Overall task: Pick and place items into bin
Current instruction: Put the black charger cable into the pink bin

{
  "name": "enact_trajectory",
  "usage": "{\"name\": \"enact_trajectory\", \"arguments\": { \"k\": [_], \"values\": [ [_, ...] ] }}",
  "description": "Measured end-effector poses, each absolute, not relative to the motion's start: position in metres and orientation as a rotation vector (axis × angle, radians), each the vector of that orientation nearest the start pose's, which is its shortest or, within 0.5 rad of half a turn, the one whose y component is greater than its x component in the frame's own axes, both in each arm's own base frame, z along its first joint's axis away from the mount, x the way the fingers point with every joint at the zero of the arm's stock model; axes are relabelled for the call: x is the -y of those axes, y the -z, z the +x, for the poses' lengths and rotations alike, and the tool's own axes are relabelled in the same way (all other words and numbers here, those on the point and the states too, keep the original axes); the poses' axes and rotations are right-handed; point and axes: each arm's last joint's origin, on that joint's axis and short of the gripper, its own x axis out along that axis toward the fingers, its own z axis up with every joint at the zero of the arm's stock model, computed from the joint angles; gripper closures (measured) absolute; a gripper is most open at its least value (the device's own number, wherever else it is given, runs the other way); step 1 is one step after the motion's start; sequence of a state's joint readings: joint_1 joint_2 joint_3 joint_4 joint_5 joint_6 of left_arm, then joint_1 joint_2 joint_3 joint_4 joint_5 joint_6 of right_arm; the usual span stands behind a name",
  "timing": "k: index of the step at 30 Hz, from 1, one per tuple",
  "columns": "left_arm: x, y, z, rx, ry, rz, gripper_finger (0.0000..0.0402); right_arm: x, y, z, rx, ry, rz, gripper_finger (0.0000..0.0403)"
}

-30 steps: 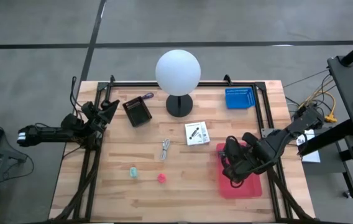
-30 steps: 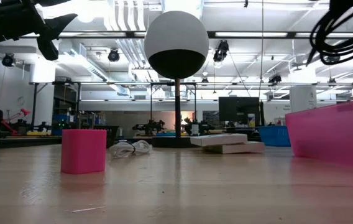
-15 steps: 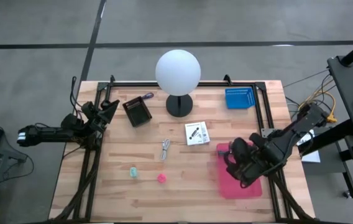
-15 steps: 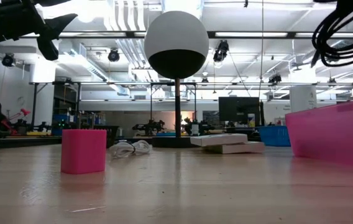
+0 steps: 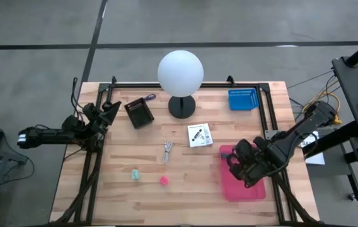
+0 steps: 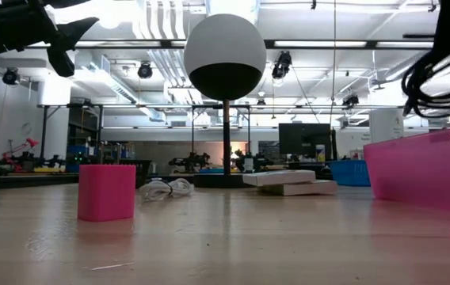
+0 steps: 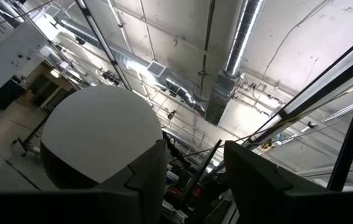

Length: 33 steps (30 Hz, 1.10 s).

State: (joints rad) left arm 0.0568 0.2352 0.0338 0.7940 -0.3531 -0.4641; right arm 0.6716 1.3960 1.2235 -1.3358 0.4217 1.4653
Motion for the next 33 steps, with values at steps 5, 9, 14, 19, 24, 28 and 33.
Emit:
{"name": "enact_trajectory", "arguments": {
  "k": [5,9,14,19,24,28,33],
  "values": [
    [-0.015,-0.228,0.093,0.674,-0.254,-0.532,0.0258,-0.131,-0.268,0.183,-1.044,0.682,0.535,0.0394],
    [-0.015,-0.228,0.093,0.674,-0.254,-0.532,0.0258,-0.129,-0.250,0.180,-1.018,0.647,0.593,0.0394],
    [-0.015,-0.228,0.093,0.674,-0.254,-0.532,0.0258,-0.124,-0.231,0.175,-1.009,0.666,0.624,0.0394],
    [-0.015,-0.228,0.093,0.674,-0.255,-0.532,0.0258,-0.123,-0.220,0.173,-1.000,0.674,0.620,0.0394],
    [-0.015,-0.228,0.093,0.674,-0.255,-0.532,0.0258,-0.123,-0.209,0.173,-0.989,0.656,0.637,0.0394],
    [-0.015,-0.228,0.093,0.674,-0.255,-0.532,0.0258,-0.122,-0.201,0.172,-0.991,0.660,0.632,0.0394],
    [-0.015,-0.228,0.093,0.674,-0.255,-0.532,0.0258,-0.120,-0.196,0.170,-0.999,0.675,0.623,0.0394]
  ]
}}
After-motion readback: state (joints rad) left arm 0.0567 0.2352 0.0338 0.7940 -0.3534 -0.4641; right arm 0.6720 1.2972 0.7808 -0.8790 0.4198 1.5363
